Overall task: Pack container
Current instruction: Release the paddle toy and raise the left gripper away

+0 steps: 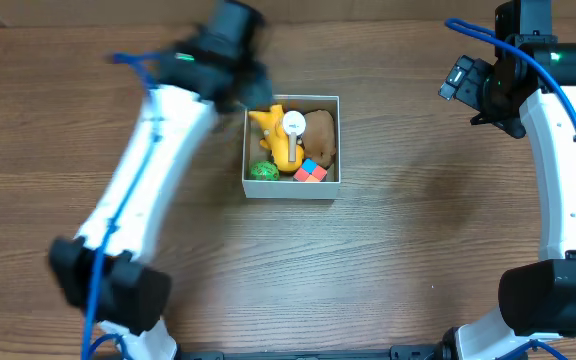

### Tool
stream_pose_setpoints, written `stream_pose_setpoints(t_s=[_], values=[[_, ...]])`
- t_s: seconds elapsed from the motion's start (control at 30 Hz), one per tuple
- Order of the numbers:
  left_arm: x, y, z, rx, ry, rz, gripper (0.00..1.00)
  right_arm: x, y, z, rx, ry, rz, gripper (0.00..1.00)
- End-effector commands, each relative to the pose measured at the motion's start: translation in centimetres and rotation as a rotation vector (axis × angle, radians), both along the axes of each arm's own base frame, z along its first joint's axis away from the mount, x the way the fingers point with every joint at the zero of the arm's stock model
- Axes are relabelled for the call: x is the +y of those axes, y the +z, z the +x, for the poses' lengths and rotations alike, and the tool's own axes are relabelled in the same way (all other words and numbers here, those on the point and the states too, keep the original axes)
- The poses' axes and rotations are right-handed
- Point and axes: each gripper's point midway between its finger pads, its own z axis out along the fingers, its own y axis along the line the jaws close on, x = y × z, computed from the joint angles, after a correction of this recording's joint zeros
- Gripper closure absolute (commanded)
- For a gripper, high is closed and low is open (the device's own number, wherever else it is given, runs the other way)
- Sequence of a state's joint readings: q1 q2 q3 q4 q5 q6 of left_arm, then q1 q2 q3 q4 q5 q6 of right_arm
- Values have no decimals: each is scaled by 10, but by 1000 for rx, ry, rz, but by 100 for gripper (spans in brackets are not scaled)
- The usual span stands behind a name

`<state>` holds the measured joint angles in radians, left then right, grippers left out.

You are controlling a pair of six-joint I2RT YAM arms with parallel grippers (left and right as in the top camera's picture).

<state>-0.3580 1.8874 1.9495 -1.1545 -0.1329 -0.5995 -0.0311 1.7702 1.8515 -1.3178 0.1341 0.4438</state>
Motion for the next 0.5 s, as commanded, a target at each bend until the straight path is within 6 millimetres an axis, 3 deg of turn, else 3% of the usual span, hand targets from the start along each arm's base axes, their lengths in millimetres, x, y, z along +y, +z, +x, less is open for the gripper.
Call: stream_pose_setpoints(t_s=[0.0,0.1,0.23,0.37,0.47], values=[[99,48,9,-114,228,53,0,1,5,2,-18,1,0,0],[143,48,9,-106,326,59,0,1,5,2,-18,1,0,0],[181,45,2,-79,411,62,0,1,5,2,-18,1,0,0],[202,45,-1,-79,459,66,0,1,5,2,-18,1,0,0],[207,45,-1,-79,470,66,0,1,5,2,-18,1,0,0]])
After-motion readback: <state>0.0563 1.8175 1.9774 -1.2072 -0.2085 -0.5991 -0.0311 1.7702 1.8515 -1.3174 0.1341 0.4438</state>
